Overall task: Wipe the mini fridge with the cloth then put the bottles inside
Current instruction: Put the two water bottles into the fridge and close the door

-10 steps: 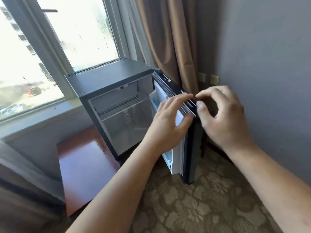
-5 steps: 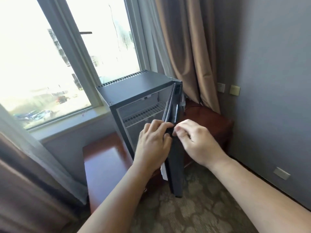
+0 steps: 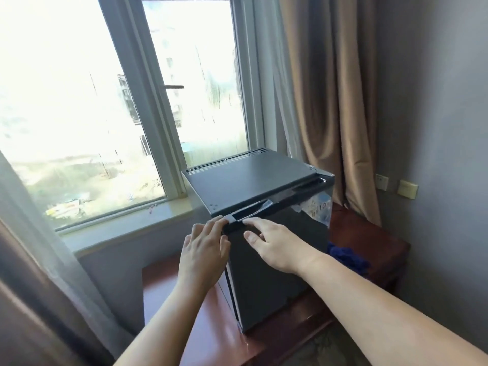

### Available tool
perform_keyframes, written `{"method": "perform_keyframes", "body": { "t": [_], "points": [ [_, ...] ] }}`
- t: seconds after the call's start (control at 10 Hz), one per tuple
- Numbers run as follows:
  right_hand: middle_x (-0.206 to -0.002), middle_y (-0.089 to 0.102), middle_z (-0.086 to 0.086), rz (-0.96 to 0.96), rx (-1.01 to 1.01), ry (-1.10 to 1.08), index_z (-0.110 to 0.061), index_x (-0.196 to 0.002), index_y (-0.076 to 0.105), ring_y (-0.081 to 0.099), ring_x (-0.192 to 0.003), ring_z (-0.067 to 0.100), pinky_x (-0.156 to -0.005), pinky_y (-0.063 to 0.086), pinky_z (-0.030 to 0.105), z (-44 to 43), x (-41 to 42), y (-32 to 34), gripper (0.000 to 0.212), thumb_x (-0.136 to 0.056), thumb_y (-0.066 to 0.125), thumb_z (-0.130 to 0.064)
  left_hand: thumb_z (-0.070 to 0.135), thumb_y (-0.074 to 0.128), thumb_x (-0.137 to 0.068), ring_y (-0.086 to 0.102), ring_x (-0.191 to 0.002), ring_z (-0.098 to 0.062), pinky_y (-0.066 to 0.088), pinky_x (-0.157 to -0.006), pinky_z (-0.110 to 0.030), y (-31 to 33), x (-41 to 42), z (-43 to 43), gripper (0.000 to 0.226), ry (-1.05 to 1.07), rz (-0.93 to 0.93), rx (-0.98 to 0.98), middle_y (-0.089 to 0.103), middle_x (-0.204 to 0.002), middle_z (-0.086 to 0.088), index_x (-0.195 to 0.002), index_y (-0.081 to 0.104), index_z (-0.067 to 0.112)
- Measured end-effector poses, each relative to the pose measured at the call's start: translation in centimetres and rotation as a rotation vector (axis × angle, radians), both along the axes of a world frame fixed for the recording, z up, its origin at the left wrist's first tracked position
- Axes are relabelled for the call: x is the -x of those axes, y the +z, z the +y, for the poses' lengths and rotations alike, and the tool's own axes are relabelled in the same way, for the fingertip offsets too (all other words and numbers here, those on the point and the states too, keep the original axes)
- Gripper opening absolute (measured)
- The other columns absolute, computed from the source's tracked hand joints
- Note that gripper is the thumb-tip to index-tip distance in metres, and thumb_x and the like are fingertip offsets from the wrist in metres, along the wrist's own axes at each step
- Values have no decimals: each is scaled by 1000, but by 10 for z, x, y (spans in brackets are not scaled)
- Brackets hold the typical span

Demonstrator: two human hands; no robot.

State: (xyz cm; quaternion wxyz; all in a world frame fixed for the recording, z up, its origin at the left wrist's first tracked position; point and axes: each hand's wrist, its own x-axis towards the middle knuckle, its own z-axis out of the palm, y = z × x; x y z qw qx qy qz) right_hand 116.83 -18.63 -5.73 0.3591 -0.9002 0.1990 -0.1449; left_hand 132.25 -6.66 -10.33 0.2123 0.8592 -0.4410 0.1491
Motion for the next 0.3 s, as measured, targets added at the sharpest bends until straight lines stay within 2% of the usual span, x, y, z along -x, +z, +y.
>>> {"method": "perform_keyframes", "body": {
  "t": [0.1,0.2,0.3],
  "points": [
    [-165,33,-5,111,67,-3,-26,-155,38,28,-153,12,-123,20,27,-16,-17,4,54,-105,42,-44,33,46,-96,46,-129,-15,43,-102,-36,-5,-10,0,52,-6,-31,-50,41,-157,21,-147,40,38],
    [-160,41,-2,156,92,-23,-23,-152,45,35,-149,15,-120,24,27,-24,-27,6,51,-105,42,-43,36,44,-95,46,-128,-13,43,-101,-35,-5,-13,0,49,-4,-40,-51,46,-152,23,-143,48,39],
    [-142,61,3,135,89,-94,-22,-136,61,54,-133,20,-106,40,28,-34,-39,26,44,-104,43,-45,40,41,-95,46,-124,-12,41,-101,-34,13,-18,-10,40,-12,-10,18,54,-141,24,-131,59,40]
  ]
}}
